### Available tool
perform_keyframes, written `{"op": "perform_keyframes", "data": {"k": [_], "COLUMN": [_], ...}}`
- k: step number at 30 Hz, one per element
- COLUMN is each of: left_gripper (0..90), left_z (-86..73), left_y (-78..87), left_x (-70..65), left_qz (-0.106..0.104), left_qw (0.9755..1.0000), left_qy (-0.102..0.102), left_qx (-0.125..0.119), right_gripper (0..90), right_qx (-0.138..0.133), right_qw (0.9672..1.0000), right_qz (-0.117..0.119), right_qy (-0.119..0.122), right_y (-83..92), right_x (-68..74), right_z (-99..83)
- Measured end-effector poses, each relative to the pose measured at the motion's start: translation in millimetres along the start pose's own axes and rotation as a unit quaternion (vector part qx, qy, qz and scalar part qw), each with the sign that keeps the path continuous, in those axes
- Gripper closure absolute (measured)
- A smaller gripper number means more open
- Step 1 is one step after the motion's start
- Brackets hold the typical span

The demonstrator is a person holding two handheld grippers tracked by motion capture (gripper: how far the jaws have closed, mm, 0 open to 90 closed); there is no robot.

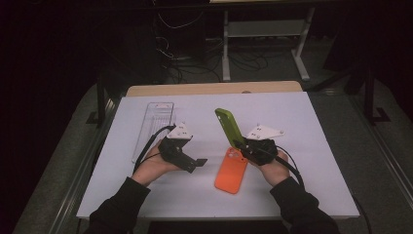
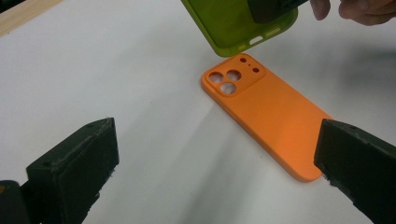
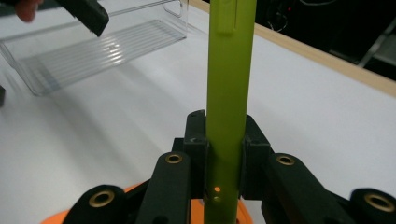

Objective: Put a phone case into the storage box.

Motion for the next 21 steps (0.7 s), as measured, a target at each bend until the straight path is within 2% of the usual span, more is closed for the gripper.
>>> {"op": "perform_keyframes", "data": {"k": [6,12,18,21], "left_gripper": [0.0,0.0,0.0,0.0], "left_z": [0.3,2.6,11.0,18.6], "left_y": [-0.5,-0.6,2.4,4.4], "left_x": [-1.2,-1.5,0.8,1.7], "left_qz": [0.005,0.006,0.015,0.014], "left_qw": [1.0000,0.9997,0.9983,0.9978], "left_qy": [0.006,0.016,0.039,0.042], "left_qx": [-0.002,-0.019,-0.040,-0.050], "right_gripper": [75.6,75.6,75.6,75.6], "right_qx": [-0.009,-0.018,-0.018,-0.019], "right_qw": [0.9984,0.9938,0.9924,0.9923], "right_qz": [0.023,0.043,0.047,0.046], "right_qy": [-0.051,-0.101,-0.112,-0.113], "right_y": [-0.3,-0.6,-0.7,-1.7], "right_x": [-5.4,-8.2,-6.0,-5.2], "right_z": [-2.3,-5.0,-7.3,-7.3]}}
Point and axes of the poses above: each handheld gripper's, and its own axes: y roughly backward along the jaws, z roughly out of its top, x roughly to its left, the point moved 2 cm from there along -y, roughly forward along the jaws, and after that the axes turned 8 degrees about y, right-handed, at the moved point
